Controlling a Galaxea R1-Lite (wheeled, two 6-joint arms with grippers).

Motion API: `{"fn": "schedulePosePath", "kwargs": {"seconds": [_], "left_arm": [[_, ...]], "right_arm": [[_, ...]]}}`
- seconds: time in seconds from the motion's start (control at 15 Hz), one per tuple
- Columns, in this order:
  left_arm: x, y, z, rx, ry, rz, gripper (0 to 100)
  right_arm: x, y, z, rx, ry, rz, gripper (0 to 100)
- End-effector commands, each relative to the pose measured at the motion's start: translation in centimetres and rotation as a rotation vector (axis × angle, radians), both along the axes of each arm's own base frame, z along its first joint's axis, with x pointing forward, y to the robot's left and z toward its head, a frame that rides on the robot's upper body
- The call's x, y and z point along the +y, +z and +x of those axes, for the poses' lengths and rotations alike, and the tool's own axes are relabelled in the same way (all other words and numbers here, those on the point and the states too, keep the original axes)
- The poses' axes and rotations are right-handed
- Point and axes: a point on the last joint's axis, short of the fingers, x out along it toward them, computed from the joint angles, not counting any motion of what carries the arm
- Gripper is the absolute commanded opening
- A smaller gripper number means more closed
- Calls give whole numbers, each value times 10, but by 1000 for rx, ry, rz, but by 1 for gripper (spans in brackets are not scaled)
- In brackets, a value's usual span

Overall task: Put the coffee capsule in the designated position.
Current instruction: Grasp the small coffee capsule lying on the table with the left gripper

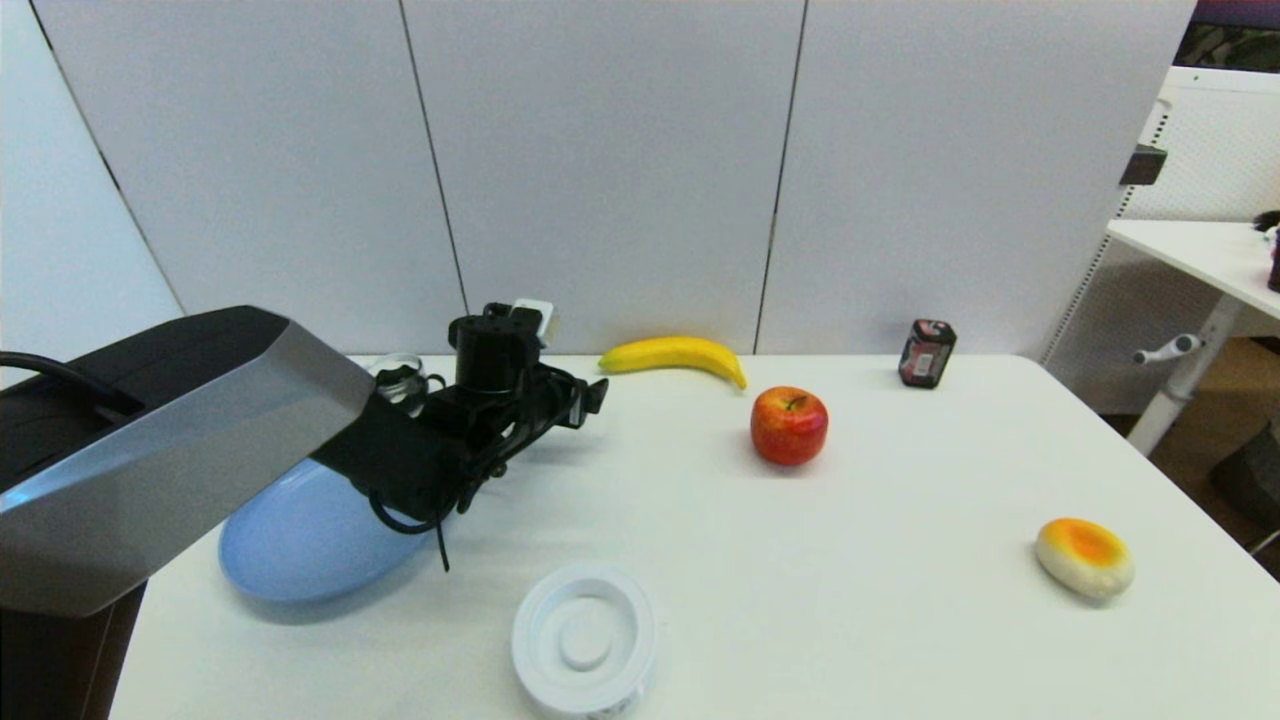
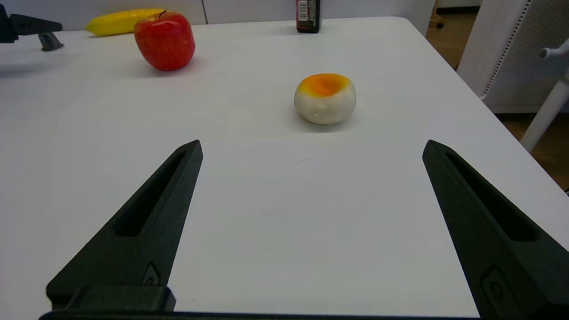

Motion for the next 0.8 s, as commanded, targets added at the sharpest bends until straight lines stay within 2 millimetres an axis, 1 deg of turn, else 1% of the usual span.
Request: {"fn": "schedulePosePath", "kwargs": {"seconds": [0.07,0.53,0.73,0.8], "left_arm": [[-2,-10,5,-8,34,-9,100],[-4,-22,15,-23,57,-34,100],[-3,-23,18,-25,60,-29,100],[-1,-21,20,-34,61,-24,100]], "right_arm": [[0,0,0,1,0,0,100],[0,0,0,0,1,0,100],[0,0,0,1,1,0,100],[0,0,0,0,1,0,100]]}}
